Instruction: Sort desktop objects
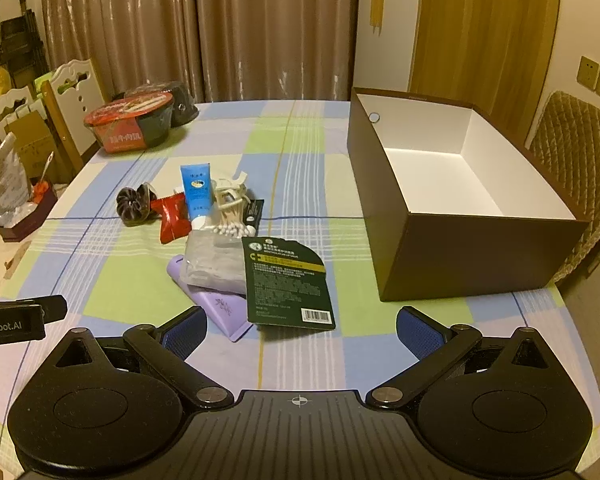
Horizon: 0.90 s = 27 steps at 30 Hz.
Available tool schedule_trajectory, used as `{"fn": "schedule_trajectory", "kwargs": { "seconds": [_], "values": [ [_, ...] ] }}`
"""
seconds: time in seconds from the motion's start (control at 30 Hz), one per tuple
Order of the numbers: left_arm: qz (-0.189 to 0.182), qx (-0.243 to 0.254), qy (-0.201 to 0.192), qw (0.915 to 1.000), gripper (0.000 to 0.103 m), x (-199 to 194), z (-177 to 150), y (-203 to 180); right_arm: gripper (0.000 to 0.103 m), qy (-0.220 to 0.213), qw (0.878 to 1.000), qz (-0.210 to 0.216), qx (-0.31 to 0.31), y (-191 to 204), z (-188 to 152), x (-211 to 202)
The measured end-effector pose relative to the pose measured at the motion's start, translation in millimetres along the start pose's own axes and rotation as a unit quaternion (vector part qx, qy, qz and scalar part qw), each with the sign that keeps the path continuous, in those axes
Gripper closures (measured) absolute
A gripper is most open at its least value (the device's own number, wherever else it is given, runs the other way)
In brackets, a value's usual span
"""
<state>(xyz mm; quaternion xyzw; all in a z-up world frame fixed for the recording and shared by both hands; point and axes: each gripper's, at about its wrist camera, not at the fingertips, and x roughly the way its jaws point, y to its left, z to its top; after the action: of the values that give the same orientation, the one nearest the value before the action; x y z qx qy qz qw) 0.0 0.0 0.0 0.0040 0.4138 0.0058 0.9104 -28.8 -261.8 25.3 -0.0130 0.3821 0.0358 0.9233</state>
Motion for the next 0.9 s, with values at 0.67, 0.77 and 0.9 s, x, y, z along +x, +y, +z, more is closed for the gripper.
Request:
{"fn": "schedule_trajectory", "kwargs": {
  "seconds": [0.67,0.77,0.9],
  "values": [
    [-0.011,-0.005,0.0,0.9999,0.001,-6.5,2.1,2.9,0.0,0.003,1.0,0.005,-0.018,7.0,-2.0,-1.2],
    [-0.011,-0.005,0.001,0.9999,0.001,-7.3,3.2,3.4,0.0,0.004,1.0,0.006,-0.019,7.7,-2.4,0.1],
    [-0.01,-0.006,0.002,0.9999,0.001,-6.9,3.7,4.5,0.0,0.005,1.0,0.006,-0.019,8.7,-3.0,0.6]
  ]
}}
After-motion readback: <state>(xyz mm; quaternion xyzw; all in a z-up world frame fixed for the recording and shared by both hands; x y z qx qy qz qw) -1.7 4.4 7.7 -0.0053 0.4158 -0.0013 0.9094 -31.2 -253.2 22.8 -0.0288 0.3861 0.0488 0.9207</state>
